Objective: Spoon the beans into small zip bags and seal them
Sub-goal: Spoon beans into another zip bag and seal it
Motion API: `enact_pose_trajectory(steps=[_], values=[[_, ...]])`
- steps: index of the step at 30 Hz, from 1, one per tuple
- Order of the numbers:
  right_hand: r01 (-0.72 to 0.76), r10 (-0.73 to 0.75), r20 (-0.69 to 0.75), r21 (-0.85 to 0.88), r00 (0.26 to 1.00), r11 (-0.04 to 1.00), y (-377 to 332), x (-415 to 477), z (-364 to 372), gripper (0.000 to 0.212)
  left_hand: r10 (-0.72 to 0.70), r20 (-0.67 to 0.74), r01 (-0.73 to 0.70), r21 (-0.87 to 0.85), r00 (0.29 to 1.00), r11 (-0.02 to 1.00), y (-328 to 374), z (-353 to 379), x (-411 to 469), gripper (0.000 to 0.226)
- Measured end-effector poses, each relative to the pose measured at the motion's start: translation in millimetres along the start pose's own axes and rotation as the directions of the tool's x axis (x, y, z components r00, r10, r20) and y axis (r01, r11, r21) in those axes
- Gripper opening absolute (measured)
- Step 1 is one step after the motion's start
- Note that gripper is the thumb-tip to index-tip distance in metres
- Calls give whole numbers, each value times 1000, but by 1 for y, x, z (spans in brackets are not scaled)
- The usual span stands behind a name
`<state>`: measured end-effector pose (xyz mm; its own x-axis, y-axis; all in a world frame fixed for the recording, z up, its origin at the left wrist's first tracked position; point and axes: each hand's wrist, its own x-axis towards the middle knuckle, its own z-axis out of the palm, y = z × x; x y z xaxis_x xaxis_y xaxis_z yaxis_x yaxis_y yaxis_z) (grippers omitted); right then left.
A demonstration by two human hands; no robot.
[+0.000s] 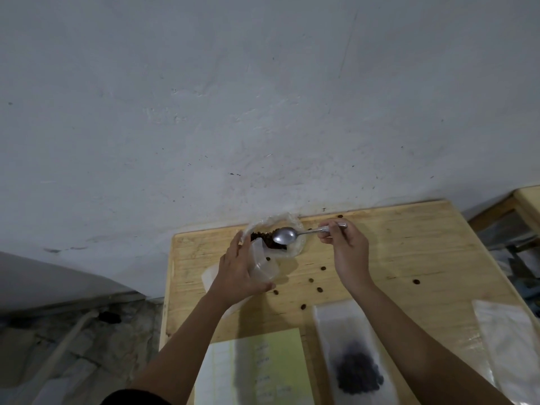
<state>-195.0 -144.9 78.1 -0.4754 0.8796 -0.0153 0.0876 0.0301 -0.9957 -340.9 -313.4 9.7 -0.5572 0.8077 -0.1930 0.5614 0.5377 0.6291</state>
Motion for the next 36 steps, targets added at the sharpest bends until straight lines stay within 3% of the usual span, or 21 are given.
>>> enact_pose_trajectory(steps=[4,7,11,15,18,23,31,36], values=[[0,13,68,-190,998,982,15,0,3,20,16,-36,-14,36,999,999,6,0,-2,128],[-71,79,30,-207,996,976,26,-1,12,22,32,-32,-30,48,999,998,13,-2,-5,128],[-327,326,-25,2,945,945,37,2,29,19,26,-21,-25,42,999,999,16,-2,-6,128],[-555,577,-4,274,816,786,34,8,34,17,9,-16,-9,46,1000,999,10,2,-7,127],[-622,653,36,347,757,702,31,9,34,18,15,-10,-15,58,1000,998,7,3,-9,127],[-601,651,10,396,759,694,24,11,26,17,9,-9,-9,57,1000,998,3,1,-9,127],[-493,523,-23,302,852,816,7,9,-5,17,-13,-8,13,39,1000,999,3,1,-5,127],[-405,397,80,239,914,883,1,0,-14,21,-1,-22,1,18,1000,1000,9,0,-5,130]])
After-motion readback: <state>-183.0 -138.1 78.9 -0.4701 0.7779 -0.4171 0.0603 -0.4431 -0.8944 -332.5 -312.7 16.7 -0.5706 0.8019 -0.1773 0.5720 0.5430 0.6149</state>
